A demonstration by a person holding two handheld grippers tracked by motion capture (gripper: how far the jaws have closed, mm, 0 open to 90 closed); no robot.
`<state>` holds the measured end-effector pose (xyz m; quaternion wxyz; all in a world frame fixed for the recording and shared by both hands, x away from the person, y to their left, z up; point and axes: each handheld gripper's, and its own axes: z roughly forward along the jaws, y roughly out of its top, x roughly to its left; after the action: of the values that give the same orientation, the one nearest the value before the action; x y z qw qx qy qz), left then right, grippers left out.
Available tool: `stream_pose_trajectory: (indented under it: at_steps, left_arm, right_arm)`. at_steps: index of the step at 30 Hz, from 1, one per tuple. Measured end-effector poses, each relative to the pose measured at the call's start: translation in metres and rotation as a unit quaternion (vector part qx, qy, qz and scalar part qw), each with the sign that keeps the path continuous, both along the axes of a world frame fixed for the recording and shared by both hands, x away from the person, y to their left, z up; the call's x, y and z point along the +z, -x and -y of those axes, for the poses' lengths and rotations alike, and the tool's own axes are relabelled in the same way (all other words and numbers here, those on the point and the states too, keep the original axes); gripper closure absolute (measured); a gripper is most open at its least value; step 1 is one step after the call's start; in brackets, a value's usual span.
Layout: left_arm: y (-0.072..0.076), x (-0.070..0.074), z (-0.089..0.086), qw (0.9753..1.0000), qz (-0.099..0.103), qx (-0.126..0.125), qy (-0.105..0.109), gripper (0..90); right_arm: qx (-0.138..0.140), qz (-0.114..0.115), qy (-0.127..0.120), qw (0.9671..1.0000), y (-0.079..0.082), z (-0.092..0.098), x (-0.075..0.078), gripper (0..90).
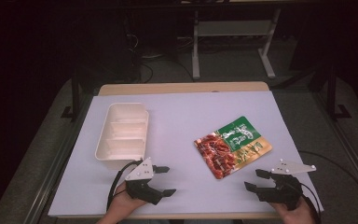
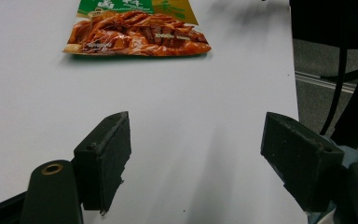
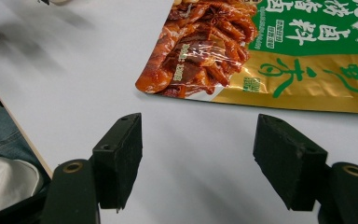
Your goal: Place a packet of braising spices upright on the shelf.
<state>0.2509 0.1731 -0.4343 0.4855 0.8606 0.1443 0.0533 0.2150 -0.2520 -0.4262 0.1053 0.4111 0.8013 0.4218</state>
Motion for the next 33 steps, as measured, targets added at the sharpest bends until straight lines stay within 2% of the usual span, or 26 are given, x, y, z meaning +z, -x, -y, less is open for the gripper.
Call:
stream_pose_trajectory:
  at_steps: [9, 13, 17, 21, 24, 26, 29, 33]
  left_arm:
    - [0.001, -0.001, 0.000, 1.0000, 0.003, 0.000, -0.006, 25.3]
    - [-0.001, 0.000, 0.001, 1.0000, 0.001, 0.002, -0.006, 30.3]
    - [-0.006, 0.002, 0.006, 0.9999, -0.007, 0.004, 0.006, 33.9]
    - [-0.012, 0.006, 0.015, 1.0000, -0.005, -0.001, 0.008, 42.1]
    - [-0.017, 0.009, 0.023, 0.9999, -0.002, -0.010, -0.004, 45.3]
    - [-0.022, 0.009, 0.028, 0.9999, 0.001, -0.003, -0.011, 50.4]
    - [-0.032, 0.008, 0.036, 0.9999, -0.007, 0.008, -0.013, 57.3]
    - [-0.045, 0.008, 0.048, 0.9997, -0.008, 0.017, -0.014, 68.5]
  right_arm:
    - [-0.007, 0.007, 0.005, 0.9999, 0.000, -0.003, 0.002, 29.1]
    - [-0.005, 0.011, 0.003, 0.9999, 0.000, -0.002, 0.002, 29.1]
    - [-0.006, 0.014, -0.004, 0.9999, 0.000, -0.001, 0.004, 28.5]
    - [-0.007, 0.025, -0.004, 0.9997, 0.001, -0.002, 0.007, 28.9]
    - [-0.004, 0.027, 0.002, 0.9996, 0.002, -0.003, 0.007, 29.1]
    - [-0.005, 0.026, 0.005, 0.9996, 0.001, -0.003, 0.007, 29.2]
    - [-0.016, 0.031, 0.010, 0.9993, 0.000, -0.002, 0.008, 29.4]
    - [-0.028, 0.036, 0.005, 0.9990, -0.001, 0.001, 0.010, 30.0]
